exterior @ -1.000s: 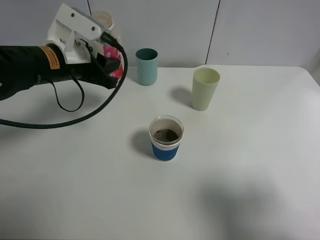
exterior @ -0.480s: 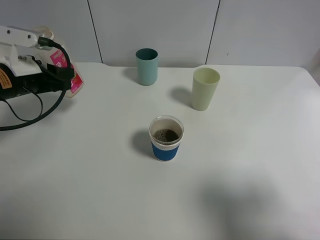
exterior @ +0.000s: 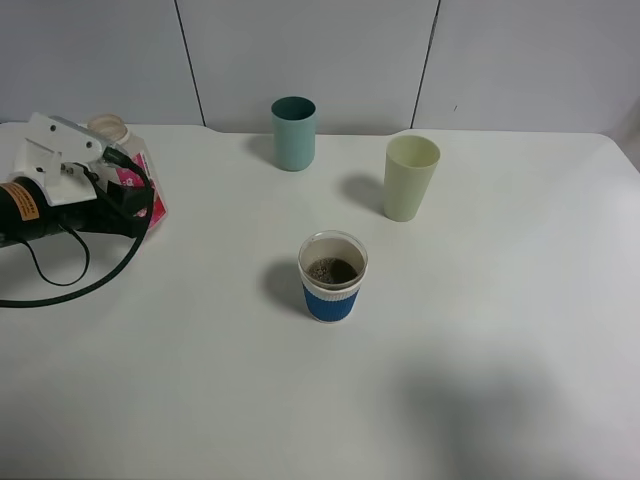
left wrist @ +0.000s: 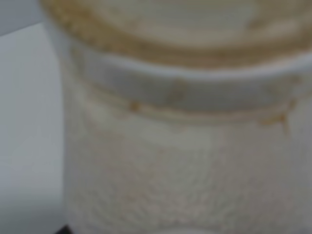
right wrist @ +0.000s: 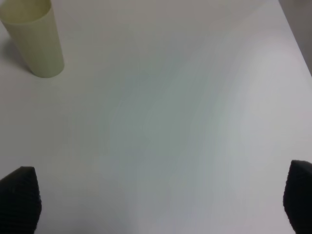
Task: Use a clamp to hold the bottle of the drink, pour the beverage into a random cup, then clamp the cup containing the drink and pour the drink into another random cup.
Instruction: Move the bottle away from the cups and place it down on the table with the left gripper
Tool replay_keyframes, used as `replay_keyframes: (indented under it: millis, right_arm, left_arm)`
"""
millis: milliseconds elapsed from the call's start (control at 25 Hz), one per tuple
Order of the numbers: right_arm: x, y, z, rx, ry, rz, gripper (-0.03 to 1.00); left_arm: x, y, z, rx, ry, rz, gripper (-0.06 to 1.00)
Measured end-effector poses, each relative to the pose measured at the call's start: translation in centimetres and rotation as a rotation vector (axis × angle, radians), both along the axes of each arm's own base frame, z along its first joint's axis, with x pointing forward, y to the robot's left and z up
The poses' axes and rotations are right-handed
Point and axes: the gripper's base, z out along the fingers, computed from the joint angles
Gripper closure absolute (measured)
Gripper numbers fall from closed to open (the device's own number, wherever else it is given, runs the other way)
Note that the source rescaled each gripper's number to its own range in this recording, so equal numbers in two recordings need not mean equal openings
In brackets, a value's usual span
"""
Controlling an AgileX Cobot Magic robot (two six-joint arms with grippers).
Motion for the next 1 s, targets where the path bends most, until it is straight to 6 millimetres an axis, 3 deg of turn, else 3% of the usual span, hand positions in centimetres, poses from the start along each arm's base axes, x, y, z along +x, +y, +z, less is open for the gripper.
replay_keyframes:
  millis: [480,1000]
  right_arm:
    - [0.0,0.0,0.0,0.000,0.000,0.000,-0.03]
    - [0.0,0.0,0.0,0.000,0.000,0.000,-0.03]
  left_arm:
    - [0.3,-0.5,-3.3,-0.056,0.025,-0.036,0.90]
    - [0.4,-0.5,-3.3,-0.053,-0.008,-0.051,0.90]
